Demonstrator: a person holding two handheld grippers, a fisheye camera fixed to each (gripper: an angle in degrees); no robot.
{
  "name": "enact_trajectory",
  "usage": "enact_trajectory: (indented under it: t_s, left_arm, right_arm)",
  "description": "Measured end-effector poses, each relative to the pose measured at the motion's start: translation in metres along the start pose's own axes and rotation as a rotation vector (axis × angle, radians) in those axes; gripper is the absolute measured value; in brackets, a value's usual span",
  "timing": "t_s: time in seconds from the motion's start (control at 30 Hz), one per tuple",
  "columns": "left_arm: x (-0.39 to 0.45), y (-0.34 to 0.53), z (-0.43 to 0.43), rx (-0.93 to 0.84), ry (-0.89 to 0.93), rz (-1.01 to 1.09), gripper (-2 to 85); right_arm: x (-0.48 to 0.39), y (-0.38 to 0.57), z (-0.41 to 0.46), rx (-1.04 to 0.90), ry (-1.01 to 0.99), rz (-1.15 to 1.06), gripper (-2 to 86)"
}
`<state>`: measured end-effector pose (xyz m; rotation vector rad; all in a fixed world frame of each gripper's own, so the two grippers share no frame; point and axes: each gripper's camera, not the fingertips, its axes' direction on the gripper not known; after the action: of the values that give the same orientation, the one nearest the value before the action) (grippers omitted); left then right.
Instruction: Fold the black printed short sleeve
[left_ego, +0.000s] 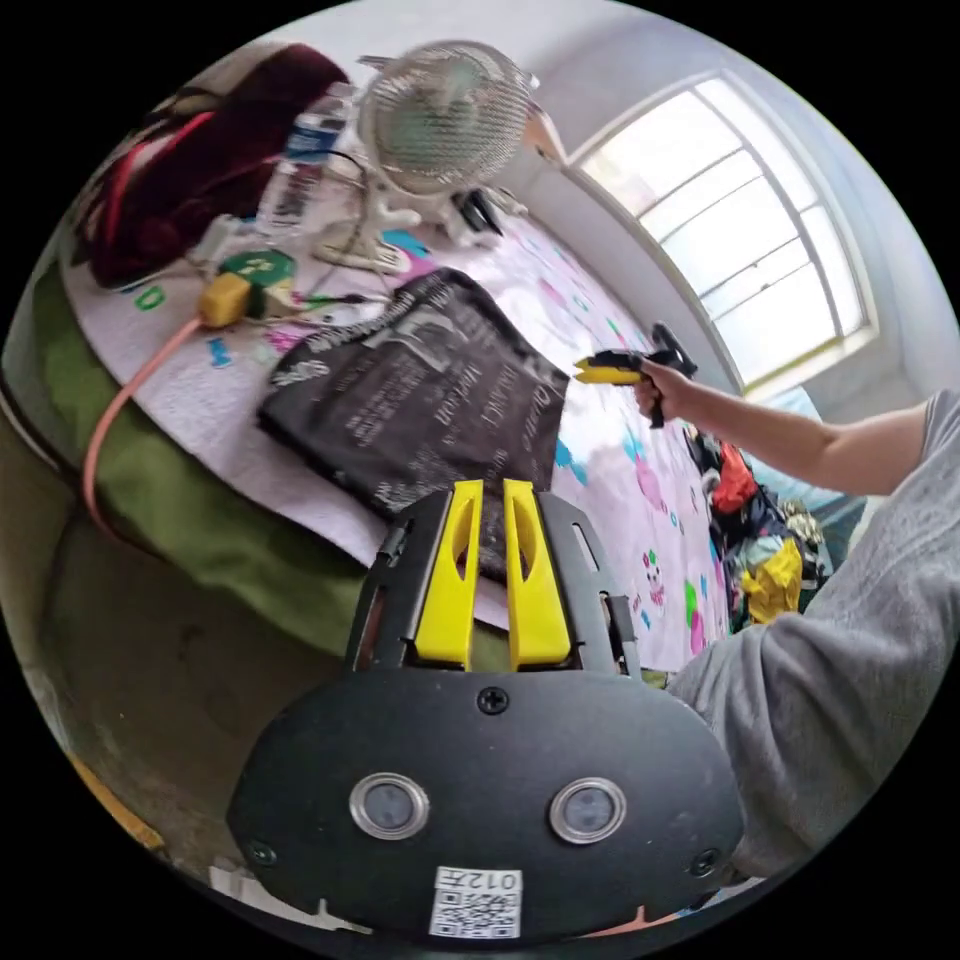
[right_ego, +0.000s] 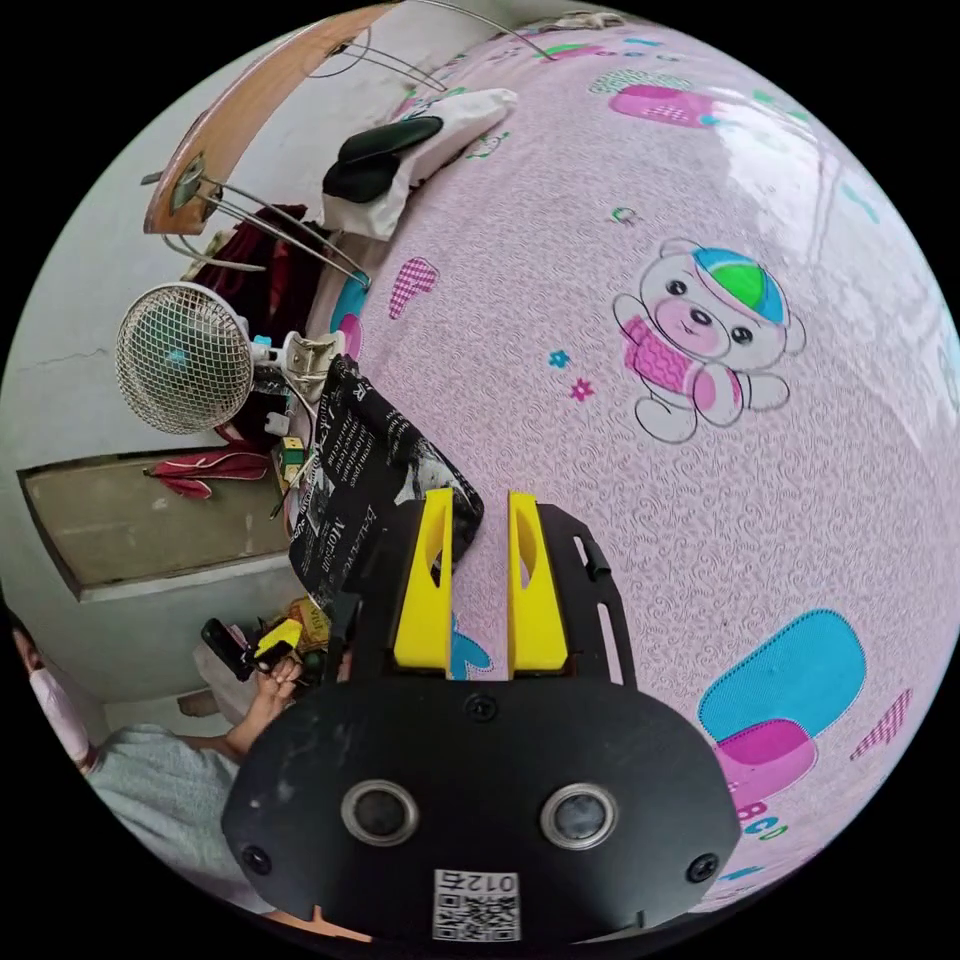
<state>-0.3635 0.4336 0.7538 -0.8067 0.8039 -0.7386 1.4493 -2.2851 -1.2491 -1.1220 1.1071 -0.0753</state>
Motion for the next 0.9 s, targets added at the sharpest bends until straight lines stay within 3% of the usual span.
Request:
enact_trajectory:
  t_s: [0.2, 0.3, 0.67, 0.73, 0.83, 0.9]
  left_arm:
    - [0.022, -0.017, 0.077, -0.308, 0.093, 0.131, 1.6]
    - [0.019, -0.017, 0.096, -0.442, 0.040, 0.148, 1.4]
    - [0.004, -0.016, 0.103, -0.502, 0.124, 0.102, 1.1]
    - [-0.002, -0.017, 0.090, -0.444, 0.164, 0.072, 1.4]
    - [-0.038, -0.022, 0.031, -0.160, 0.195, -0.142, 2.1]
    - [-0.088, -0.015, -0.024, 0.128, 0.156, -0.409, 3.1]
  right_arm:
    - [0.063, 0.032, 0.026, 0.002, -0.066, 0.049, 3.9]
    - [0.079, 0.049, 0.030, 0.008, -0.004, 0.039, 0.7]
    - [0.154, 0.107, 0.031, -0.072, 0.090, 0.010, 0.2]
    - [0.157, 0.118, 0.026, -0.030, 0.139, 0.025, 0.6]
    - [0.128, 0.143, 0.013, 0.085, 0.241, -0.087, 1.4]
    - [0.096, 0.159, 0.020, 0.097, 0.263, -0.200, 2.5]
